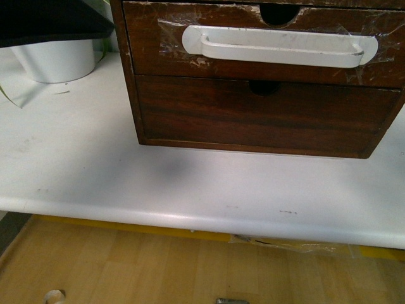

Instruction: Open drawer

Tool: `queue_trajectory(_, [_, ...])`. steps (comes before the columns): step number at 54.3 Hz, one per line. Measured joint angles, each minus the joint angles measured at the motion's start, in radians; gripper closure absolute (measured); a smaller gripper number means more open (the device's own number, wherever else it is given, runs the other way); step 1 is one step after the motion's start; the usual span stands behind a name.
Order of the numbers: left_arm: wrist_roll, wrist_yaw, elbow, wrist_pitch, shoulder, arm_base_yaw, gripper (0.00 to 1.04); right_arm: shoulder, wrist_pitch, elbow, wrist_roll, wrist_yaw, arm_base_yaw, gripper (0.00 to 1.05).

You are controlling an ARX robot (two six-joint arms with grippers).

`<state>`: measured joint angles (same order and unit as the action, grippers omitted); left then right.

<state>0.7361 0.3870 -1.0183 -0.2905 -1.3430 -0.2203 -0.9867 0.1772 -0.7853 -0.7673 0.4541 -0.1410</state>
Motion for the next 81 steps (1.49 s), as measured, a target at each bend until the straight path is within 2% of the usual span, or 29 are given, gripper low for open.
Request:
queue_trajectory(16, [0.067, 0.003, -0.171, -0.103, -0.166, -0.087, 0.06, -0.103, 0.101, -0.045, -0.186, -0.035, -0.046, 0.09])
queue_trajectory(34, [0.103, 0.003, -0.301, -0.186, -0.275, -0.152, 0.06, -0.177, 0.128, -0.054, -0.263, -0.07, -0.076, 0.09])
queue_trajectory(60, [0.132, -0.025, -0.35, -0.193, -0.395, -0.231, 0.06, -0.199, 0.124, -0.054, -0.301, -0.055, 0.003, 0.09])
queue_trajectory(81, [0.202, -0.063, -0.425, -0.249, -0.452, -0.23, 0.06, -0.2, 0.136, -0.054, -0.33, -0.041, 0.024, 0.09])
